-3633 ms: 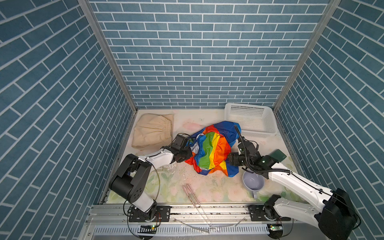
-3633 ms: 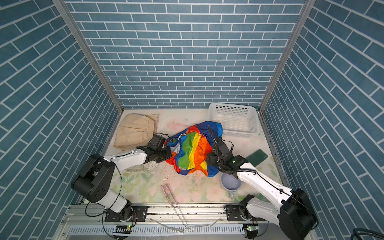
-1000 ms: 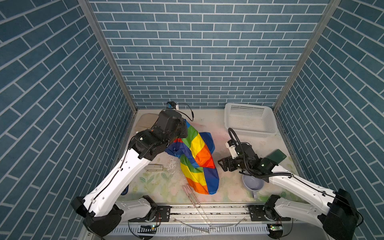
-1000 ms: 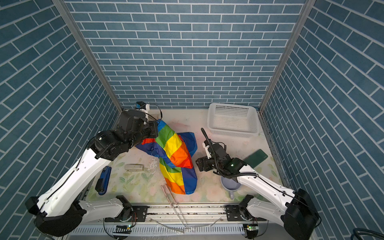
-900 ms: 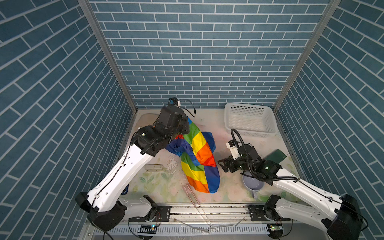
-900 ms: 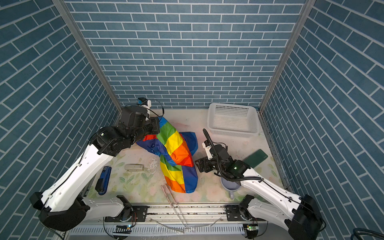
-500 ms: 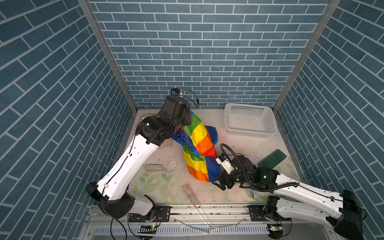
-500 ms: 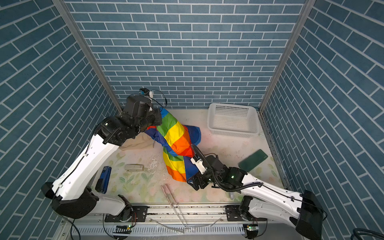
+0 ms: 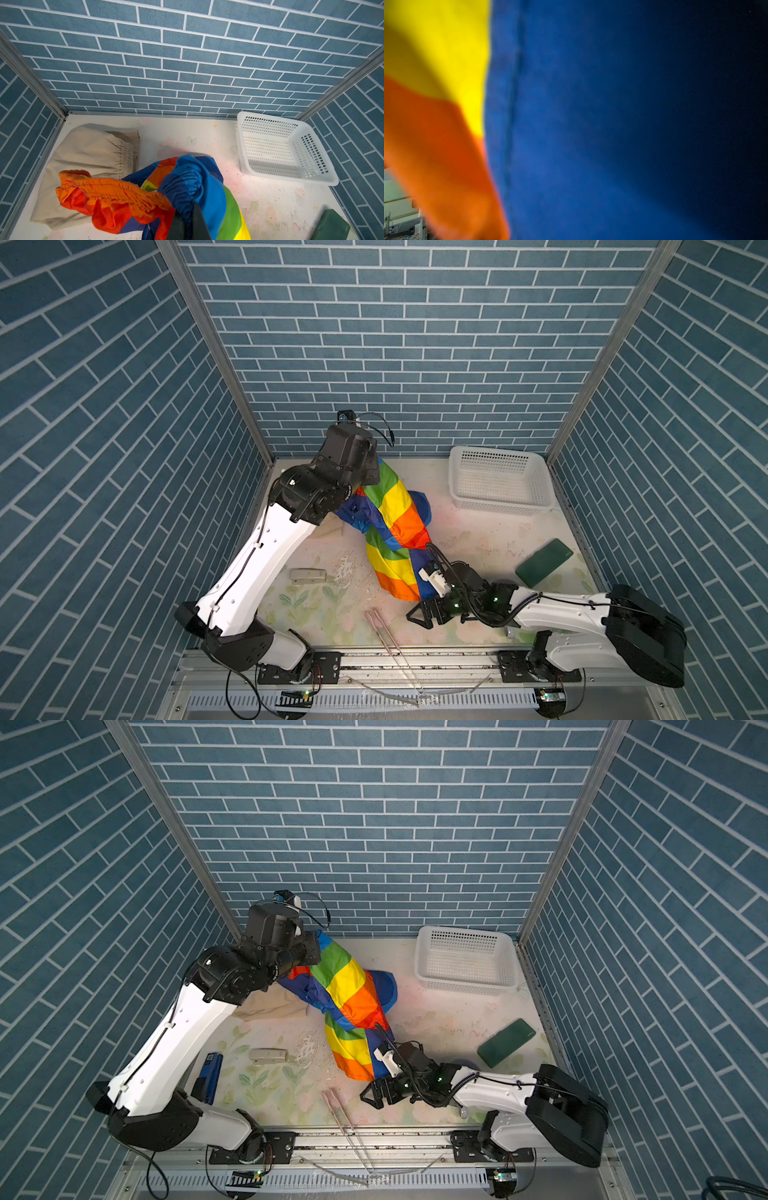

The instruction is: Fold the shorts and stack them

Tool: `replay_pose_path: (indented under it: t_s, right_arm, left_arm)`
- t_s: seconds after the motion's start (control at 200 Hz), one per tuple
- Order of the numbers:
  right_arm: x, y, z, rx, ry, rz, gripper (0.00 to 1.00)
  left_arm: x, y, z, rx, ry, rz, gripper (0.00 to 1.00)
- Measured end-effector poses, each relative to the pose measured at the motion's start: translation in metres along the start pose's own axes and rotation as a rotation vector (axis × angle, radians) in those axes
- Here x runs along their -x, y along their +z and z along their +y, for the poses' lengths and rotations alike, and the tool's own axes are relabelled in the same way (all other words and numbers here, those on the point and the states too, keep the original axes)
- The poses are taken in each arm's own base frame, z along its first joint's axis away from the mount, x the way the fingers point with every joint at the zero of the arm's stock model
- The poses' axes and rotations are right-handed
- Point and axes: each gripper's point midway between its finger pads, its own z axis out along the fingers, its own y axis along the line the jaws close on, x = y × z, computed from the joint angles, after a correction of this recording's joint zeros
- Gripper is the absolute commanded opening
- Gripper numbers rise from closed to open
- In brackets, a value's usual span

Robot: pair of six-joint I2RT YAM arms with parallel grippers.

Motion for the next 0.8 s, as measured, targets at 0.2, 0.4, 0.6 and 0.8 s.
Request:
replay_pose_path:
  t_s: [0.2, 0.4, 0.6, 0.8]
  right_arm:
    - [0.05, 0.0, -0.001, 0.117, 0.084, -0.101, 0.97]
    - [0.088, -0.031, 0.006, 0.177, 0.072, -0.227, 0.98]
    - [0.113, -0.059, 0.032, 0.232, -0.01, -0.327, 0.97]
    - [0.117, -0.056, 0.016, 0.205, 0.036, -0.33, 0.61]
  left_arm:
    - [0.0, 0.0, 0.0, -0.003, 0.0, 0.001, 0.0]
    - [0.0, 0.0, 0.0, -0.002, 0.006, 0.001, 0.0]
    - [-0.002, 0.002, 0.0, -0.003, 0.013, 0.006, 0.0]
    - [-0.005, 0.004, 0.0, -0.007, 0.015, 0.016, 0.0]
